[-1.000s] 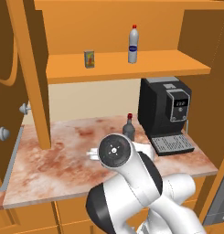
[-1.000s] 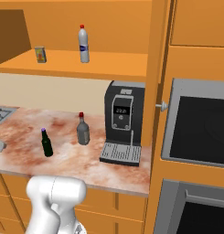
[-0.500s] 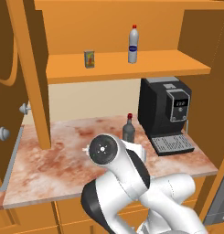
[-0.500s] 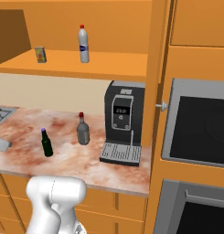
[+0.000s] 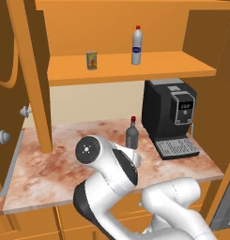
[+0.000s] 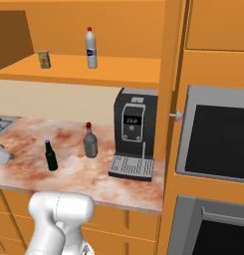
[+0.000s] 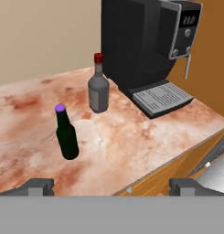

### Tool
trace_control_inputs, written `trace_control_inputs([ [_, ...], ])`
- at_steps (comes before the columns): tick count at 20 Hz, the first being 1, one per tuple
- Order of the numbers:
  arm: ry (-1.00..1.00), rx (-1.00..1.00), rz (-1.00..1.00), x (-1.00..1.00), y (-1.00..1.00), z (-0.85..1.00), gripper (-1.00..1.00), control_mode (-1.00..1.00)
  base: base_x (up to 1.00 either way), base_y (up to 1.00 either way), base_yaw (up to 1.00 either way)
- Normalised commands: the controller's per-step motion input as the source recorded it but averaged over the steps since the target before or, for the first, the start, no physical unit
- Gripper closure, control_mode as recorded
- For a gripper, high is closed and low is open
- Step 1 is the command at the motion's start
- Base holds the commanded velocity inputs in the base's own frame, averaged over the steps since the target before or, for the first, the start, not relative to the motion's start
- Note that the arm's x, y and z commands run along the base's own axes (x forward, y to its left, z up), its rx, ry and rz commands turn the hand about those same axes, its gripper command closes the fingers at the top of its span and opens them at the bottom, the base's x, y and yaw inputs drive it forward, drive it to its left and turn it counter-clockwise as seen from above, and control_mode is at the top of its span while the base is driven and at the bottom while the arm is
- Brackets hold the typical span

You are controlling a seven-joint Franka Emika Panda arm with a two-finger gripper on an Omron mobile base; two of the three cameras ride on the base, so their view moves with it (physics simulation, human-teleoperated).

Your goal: Sort all alcoholic drinks to one cabinet, and non-alcoholic drinks to the other.

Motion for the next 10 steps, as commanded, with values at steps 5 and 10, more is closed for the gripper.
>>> trace_control_inputs([
  [5, 0.0, 0.0, 0.0, 0.2, 0.0, -0.22, -1.0, -1.0, 0.0, 0.0, 0.0],
  [10, -0.01, 0.0, 0.0, 0.26, 0.0, -0.2, -1.0, -1.0, 0.0, 0.0, 0.0],
])
